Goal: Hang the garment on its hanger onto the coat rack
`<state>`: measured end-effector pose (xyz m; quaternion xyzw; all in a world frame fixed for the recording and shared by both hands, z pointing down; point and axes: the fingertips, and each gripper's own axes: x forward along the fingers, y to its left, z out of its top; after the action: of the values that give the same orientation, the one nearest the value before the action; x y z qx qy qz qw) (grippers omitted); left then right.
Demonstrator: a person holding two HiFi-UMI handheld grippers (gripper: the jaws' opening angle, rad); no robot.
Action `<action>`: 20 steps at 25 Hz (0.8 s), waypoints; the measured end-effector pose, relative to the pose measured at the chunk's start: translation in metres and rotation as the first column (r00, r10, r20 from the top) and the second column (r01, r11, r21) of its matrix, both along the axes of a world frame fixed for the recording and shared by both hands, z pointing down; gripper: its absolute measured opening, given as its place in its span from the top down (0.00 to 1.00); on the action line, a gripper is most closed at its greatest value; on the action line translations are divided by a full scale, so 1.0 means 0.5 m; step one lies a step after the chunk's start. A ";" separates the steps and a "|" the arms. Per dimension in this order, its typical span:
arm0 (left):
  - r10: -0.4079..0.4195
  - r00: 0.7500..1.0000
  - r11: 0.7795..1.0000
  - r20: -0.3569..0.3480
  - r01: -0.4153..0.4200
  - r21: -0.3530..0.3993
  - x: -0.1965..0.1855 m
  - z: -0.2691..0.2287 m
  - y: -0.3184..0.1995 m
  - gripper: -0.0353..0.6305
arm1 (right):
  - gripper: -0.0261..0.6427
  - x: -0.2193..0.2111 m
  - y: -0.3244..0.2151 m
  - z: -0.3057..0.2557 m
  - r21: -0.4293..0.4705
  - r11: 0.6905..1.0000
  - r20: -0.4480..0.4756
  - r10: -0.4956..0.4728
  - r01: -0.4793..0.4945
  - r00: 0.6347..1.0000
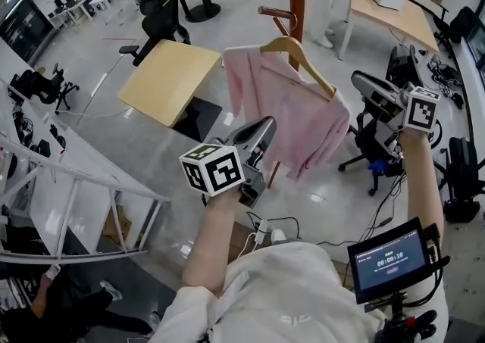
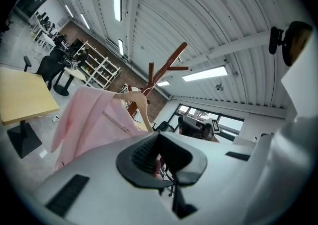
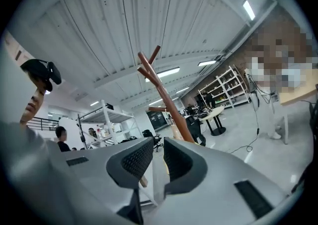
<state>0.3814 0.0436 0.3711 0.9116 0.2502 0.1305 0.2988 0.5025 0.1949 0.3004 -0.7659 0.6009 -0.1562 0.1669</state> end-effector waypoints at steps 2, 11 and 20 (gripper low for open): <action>-0.004 1.000 1.000 -0.010 0.004 0.015 -0.013 -0.007 0.000 0.94 | 0.85 -0.029 -0.016 -0.013 0.017 1.000 -0.003 -0.018 0.018 1.000; -0.101 0.993 0.994 -0.057 0.103 0.027 -0.109 -0.048 -0.087 0.94 | 0.86 -0.186 -0.193 -0.042 0.097 0.964 -0.031 -0.248 0.250 0.968; -0.297 0.950 0.949 -0.097 0.305 0.075 -0.283 -0.101 -0.233 0.94 | 0.86 -0.361 -0.413 -0.070 0.157 0.851 -0.035 -0.503 0.502 0.864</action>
<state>0.2400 -0.0727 0.3208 0.9562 0.1145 0.0555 0.2634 0.3222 -0.0114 0.2652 -0.5658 0.7900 -0.1481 0.1838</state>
